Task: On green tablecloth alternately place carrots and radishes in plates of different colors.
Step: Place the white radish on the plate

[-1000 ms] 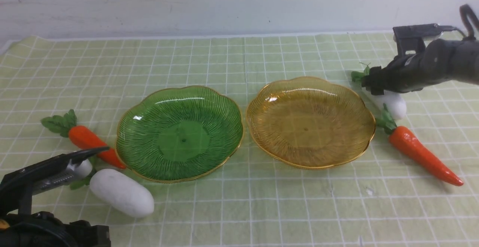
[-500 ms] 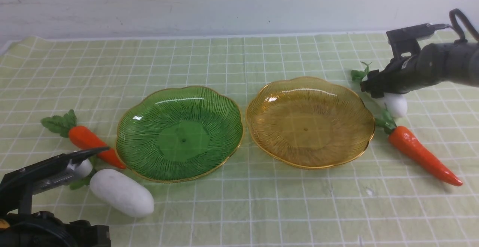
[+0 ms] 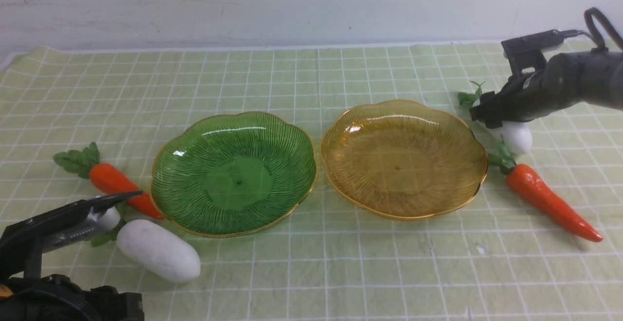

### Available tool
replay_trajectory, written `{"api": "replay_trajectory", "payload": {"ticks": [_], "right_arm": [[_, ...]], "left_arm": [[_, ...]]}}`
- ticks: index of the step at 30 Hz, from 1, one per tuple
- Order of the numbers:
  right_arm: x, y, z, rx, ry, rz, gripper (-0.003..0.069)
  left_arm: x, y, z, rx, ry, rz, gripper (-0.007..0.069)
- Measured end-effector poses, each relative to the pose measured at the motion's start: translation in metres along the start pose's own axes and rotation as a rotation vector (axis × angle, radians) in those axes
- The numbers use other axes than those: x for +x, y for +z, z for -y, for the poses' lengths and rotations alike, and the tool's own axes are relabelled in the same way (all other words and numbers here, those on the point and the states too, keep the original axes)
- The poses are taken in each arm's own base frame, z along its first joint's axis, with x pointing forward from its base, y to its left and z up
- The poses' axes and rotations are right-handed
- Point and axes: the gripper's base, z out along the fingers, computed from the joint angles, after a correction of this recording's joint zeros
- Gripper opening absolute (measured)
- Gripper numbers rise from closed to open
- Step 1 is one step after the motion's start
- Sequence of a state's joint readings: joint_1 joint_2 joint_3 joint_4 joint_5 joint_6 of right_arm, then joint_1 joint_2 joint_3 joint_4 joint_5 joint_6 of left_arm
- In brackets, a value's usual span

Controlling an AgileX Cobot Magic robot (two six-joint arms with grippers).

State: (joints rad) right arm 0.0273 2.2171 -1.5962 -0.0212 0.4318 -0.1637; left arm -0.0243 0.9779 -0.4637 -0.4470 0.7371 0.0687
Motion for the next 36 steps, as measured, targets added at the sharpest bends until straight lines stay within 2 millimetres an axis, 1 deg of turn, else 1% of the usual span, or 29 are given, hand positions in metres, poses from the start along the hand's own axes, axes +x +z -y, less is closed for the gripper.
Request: {"api": "replay_trajectory", "payload": {"ticks": [4,12,14,16,17,18,24,25,26,27,28,31,32,34,35,36], "right_arm": [[-0.001,-0.006,0.000,-0.001,-0.005,-0.019,0.0450],[-0.003,-0.024,0.002,-0.007,-0.007,-0.079,0.0447],[-0.008,-0.030,0.003,-0.005,-0.006,-0.071,0.0447],[-0.018,-0.039,0.005,0.001,-0.006,-0.043,0.0447],[-0.018,-0.040,0.005,0.002,-0.006,-0.040,0.0447],[-0.025,-0.047,0.007,0.006,-0.005,-0.023,0.0447],[-0.045,-0.073,0.012,0.012,-0.003,-0.012,0.0446],[-0.047,-0.075,0.012,0.012,-0.001,-0.008,0.0446],[-0.055,-0.087,0.013,0.009,0.009,-0.004,0.0447],[-0.059,-0.093,0.014,0.005,0.015,-0.001,0.0447],[-0.060,-0.095,0.014,0.005,0.016,0.000,0.0447],[-0.077,-0.122,0.014,-0.034,0.063,0.016,0.0447],[-0.082,-0.133,0.011,-0.084,0.104,0.008,0.0447],[-0.085,-0.138,0.007,-0.130,0.137,-0.003,0.0447],[-0.086,-0.142,0.002,-0.185,0.168,-0.015,0.0447],[-0.085,-0.144,-0.008,-0.260,0.189,-0.037,0.0447]], "left_arm": [[0.000,0.000,0.000,0.000,0.000,0.000,0.0258],[0.000,0.000,0.000,0.000,0.000,0.000,0.0258],[0.000,0.000,0.000,0.000,0.000,0.000,0.0258],[0.000,0.000,0.000,0.000,0.000,0.000,0.0258],[0.000,0.000,0.000,0.000,0.000,0.000,0.0258],[0.000,0.000,0.000,0.000,0.000,0.000,0.0258],[0.000,0.000,0.000,0.000,0.000,0.000,0.0258],[0.000,0.000,0.000,0.000,0.000,0.000,0.0258],[0.000,0.000,0.000,0.000,0.000,0.000,0.0258],[0.000,0.000,0.000,0.000,0.000,0.000,0.0258],[0.000,0.000,0.000,0.000,0.000,0.000,0.0258],[0.000,0.000,0.000,0.000,0.000,0.000,0.0258],[0.000,0.000,0.000,0.000,0.000,0.000,0.0258],[0.000,0.000,0.000,0.000,0.000,0.000,0.0258],[0.000,0.000,0.000,0.000,0.000,0.000,0.0258],[0.000,0.000,0.000,0.000,0.000,0.000,0.0258]]}}
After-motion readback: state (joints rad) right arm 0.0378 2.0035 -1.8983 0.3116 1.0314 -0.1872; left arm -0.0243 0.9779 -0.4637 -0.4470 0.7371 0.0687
